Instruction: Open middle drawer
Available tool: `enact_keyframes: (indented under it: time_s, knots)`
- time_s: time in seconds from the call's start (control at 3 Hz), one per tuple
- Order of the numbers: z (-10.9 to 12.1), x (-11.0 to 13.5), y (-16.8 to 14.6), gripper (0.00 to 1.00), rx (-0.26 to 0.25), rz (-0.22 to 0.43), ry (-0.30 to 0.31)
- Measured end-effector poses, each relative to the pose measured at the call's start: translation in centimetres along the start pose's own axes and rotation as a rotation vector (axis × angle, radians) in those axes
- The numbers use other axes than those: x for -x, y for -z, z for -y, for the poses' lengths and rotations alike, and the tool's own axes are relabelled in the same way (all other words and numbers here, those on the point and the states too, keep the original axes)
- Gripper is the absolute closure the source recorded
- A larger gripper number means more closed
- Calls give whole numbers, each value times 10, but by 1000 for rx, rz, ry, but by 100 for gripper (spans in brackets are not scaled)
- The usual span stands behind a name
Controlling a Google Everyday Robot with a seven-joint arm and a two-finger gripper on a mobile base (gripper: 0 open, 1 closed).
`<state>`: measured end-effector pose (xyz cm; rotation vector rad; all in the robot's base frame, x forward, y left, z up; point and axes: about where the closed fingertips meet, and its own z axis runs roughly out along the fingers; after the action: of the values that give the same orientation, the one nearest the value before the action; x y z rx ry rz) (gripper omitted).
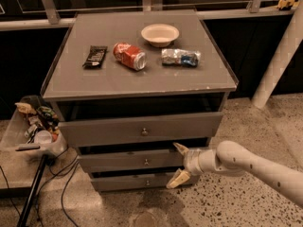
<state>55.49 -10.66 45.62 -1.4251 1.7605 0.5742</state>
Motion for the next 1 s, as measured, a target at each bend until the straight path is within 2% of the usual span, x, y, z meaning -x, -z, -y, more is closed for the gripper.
enact_keyframes:
  time_s: [0.67, 1.0]
  knots:
    - [31, -14, -18, 0, -28, 16, 16]
    - [41, -37, -26, 0, -39, -25, 19]
